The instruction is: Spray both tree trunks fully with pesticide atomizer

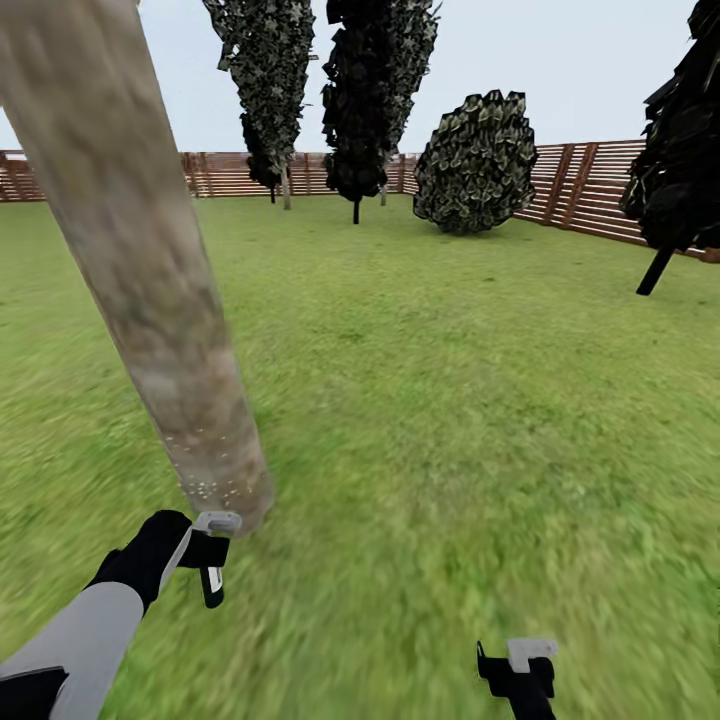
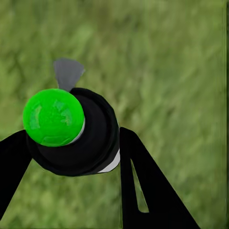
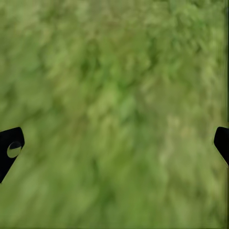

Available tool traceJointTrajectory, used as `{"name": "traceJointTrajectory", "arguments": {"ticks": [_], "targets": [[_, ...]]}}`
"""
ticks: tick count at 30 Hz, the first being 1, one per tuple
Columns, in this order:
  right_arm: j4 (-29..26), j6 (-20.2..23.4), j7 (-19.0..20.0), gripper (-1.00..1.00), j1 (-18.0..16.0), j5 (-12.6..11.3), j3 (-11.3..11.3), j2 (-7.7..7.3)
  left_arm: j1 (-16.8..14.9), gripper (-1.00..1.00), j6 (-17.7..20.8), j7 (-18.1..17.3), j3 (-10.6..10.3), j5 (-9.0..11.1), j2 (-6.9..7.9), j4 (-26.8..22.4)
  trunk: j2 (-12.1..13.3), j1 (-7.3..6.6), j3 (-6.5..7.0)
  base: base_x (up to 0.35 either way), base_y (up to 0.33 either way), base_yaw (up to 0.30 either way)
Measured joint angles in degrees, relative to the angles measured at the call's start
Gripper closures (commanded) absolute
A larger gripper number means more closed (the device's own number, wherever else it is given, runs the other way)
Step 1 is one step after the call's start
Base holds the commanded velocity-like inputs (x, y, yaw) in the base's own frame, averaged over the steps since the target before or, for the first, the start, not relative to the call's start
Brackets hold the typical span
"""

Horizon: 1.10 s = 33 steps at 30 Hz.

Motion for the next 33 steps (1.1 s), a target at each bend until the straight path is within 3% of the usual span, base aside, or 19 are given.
{"name": "traceJointTrajectory", "arguments": {"ticks": [17,25,28,33], "targets": [[0.02,0.0,0.01,-1.0,-0.01,0.01,0.0,0.04,0.02,1.0,0.02,0.01,-0.02,0.03,-0.08,-0.25,0.0,0.01,0.0,0.063,-0.266,0.263],[0.0,0.0,0.0,-1.0,0.0,0.0,0.0,0.03,-0.01,1.0,-0.02,0.0,0.04,0.08,-0.06,-0.33,0.0,0.01,0.0,0.098,-0.271,0.035],[0.01,0.0,0.0,-1.0,-0.01,0.0,0.0,0.04,-0.03,1.0,0.05,-0.01,0.02,0.24,-0.73,-0.67,0.0,0.01,0.0,0.013,-0.264,0.164],[0.0,0.03,0.02,-1.0,0.0,-0.01,-0.02,0.04,-0.55,1.0,0.69,0.23,-0.28,0.11,-3.46,-2.4,0.0,0.01,0.0,0.002,-0.062,0.263]]}}
